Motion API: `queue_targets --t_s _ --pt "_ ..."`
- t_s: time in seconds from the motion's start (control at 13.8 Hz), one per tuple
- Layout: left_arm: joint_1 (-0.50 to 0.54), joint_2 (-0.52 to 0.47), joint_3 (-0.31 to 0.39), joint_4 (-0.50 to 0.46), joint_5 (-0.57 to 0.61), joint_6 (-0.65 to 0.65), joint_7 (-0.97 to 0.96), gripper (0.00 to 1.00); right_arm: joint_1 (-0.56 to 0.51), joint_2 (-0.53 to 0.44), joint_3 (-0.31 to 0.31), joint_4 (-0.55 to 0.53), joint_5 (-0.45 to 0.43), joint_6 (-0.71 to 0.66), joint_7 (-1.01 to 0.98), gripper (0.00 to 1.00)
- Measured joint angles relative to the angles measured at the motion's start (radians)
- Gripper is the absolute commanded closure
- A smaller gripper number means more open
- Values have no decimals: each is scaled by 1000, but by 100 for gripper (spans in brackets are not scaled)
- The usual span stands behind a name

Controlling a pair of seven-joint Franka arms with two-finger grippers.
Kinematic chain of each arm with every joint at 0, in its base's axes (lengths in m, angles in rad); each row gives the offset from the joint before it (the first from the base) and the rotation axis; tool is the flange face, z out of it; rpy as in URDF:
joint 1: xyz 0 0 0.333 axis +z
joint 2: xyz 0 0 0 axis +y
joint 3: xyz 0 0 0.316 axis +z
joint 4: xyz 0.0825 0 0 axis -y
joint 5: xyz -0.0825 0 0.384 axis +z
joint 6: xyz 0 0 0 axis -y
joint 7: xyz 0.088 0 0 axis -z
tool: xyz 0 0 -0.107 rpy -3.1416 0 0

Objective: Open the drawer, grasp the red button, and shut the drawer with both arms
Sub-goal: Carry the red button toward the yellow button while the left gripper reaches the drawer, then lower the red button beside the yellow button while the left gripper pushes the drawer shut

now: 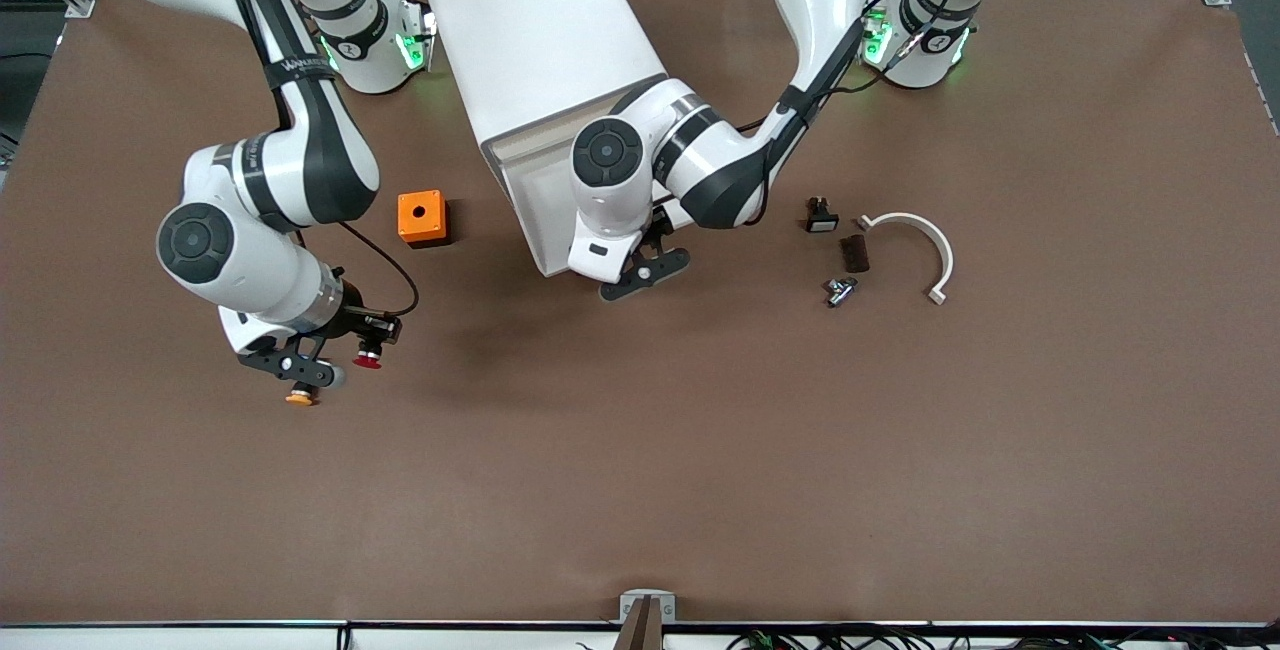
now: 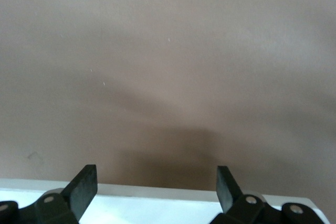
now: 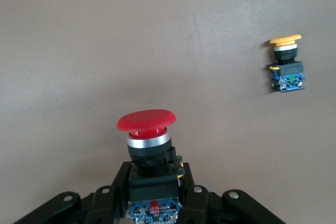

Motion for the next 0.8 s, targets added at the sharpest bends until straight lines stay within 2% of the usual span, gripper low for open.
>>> queue_targets --t_s 0.29,0.8 --pt "-28 0 -1 0 -48 0 0 0 0 10 2 -85 -42 114 -4 100" --pt "-50 0 -8 -15 -178 -1 0 0 -32 86 -2 -95 -97 190 -5 100"
